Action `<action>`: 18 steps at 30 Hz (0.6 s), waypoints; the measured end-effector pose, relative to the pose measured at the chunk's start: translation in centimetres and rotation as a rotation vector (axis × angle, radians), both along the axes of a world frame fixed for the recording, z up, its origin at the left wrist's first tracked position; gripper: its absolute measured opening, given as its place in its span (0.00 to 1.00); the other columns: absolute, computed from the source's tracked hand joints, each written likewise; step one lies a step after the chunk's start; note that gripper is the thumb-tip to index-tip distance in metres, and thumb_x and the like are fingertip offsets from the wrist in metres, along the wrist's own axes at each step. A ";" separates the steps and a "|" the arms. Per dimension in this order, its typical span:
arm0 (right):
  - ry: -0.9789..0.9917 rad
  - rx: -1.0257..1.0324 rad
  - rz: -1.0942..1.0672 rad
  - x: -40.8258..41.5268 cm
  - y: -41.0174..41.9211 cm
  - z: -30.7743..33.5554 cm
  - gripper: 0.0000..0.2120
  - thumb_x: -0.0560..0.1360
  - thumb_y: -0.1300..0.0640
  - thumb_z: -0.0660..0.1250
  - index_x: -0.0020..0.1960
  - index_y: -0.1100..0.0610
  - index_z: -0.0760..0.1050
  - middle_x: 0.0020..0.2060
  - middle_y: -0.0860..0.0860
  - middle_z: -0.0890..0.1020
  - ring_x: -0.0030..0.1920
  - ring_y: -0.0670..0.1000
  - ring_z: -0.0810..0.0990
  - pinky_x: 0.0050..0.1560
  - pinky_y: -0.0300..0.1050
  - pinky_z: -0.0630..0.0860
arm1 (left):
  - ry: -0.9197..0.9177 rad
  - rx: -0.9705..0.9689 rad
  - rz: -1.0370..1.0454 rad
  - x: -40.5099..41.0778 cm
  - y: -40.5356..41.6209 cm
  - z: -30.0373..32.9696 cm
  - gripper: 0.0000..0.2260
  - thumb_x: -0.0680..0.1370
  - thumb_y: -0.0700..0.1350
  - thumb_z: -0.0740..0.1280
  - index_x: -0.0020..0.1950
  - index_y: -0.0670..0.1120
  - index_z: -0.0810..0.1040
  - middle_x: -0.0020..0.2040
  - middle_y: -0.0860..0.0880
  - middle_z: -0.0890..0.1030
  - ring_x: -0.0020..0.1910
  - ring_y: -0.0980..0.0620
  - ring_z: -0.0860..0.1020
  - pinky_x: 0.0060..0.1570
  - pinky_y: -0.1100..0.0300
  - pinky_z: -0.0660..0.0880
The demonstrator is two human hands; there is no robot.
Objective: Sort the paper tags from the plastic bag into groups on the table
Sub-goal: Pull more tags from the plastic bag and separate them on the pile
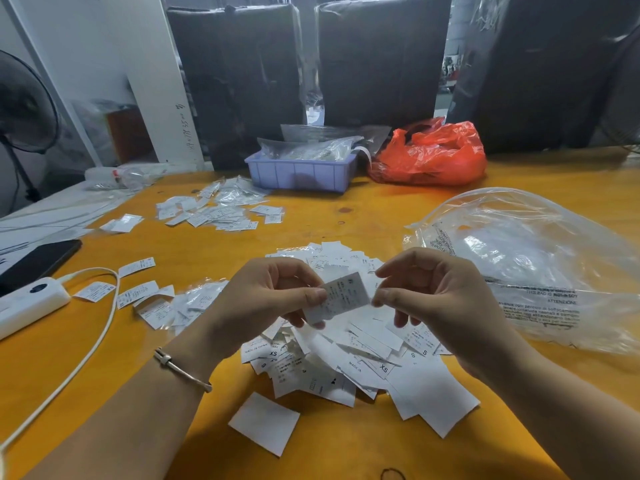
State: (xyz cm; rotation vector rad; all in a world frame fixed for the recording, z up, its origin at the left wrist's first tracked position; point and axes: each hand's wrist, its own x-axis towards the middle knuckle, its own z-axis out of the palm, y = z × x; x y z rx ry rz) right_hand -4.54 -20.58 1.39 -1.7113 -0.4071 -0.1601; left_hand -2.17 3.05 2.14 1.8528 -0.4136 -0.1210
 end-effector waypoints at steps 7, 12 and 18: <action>-0.009 -0.036 -0.136 0.9 -1.4 0.4 0.09 0.70 0.70 0.69 0.46 0.58 0.80 0.34 0.53 0.85 0.28 0.48 0.79 0.28 0.35 0.72 | -0.018 0.257 0.528 3.1 6.0 -0.4 0.06 0.66 0.48 0.66 0.30 0.48 0.78 0.34 0.42 0.76 0.37 0.47 0.72 0.37 0.56 0.67; -0.001 -0.056 -0.188 1.6 -2.0 0.1 0.08 0.71 0.69 0.70 0.45 0.57 0.81 0.33 0.53 0.85 0.27 0.48 0.78 0.27 0.37 0.73 | 0.101 0.453 0.641 4.6 8.7 -1.4 0.07 0.69 0.44 0.66 0.33 0.44 0.78 0.40 0.49 0.75 0.36 0.49 0.69 0.35 0.58 0.64; -0.157 -0.228 -0.320 2.1 -2.6 0.1 0.08 0.70 0.69 0.71 0.43 0.57 0.81 0.31 0.52 0.83 0.28 0.53 0.79 0.30 0.44 0.77 | 0.094 0.790 0.742 4.4 9.1 -2.2 0.11 0.72 0.54 0.71 0.38 0.47 0.79 0.38 0.48 0.80 0.39 0.46 0.76 0.37 0.55 0.70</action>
